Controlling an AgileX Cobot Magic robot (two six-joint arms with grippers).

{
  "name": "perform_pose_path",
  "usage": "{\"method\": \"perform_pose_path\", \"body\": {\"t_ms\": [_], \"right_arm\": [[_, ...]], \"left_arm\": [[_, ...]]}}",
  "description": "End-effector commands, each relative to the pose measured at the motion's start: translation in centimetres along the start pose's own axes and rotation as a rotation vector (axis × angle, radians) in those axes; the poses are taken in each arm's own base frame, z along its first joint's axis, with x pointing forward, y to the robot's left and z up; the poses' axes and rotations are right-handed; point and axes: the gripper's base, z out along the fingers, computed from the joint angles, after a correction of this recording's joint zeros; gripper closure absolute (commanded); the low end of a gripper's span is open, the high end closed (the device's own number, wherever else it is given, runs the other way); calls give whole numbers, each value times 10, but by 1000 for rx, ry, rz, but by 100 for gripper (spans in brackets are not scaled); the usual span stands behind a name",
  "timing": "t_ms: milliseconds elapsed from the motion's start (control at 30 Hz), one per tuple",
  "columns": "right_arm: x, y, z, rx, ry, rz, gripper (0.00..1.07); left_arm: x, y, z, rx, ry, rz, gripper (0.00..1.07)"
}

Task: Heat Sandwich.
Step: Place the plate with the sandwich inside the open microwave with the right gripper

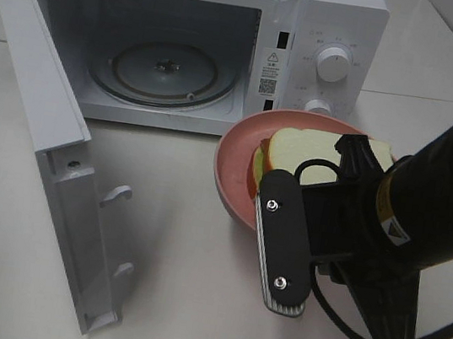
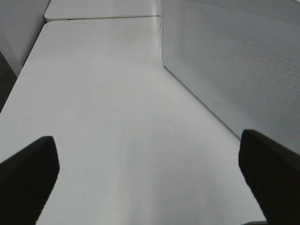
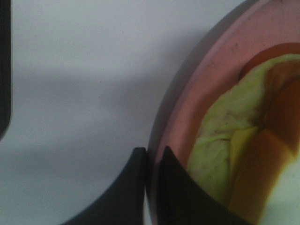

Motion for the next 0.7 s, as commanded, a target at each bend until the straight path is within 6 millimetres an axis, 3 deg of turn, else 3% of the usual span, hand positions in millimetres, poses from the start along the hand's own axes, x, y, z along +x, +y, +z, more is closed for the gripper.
{"method": "perform_pose_path", "body": {"t_ms": [33, 700], "right_arm": [[-1, -2, -2, 30, -20, -127, 103], [-13, -4, -3, 77, -134, -366, 104]], "left_arm": [[1, -1, -3, 6, -36, -5, 5], [1, -1, -3, 6, -36, -5, 5]]}}
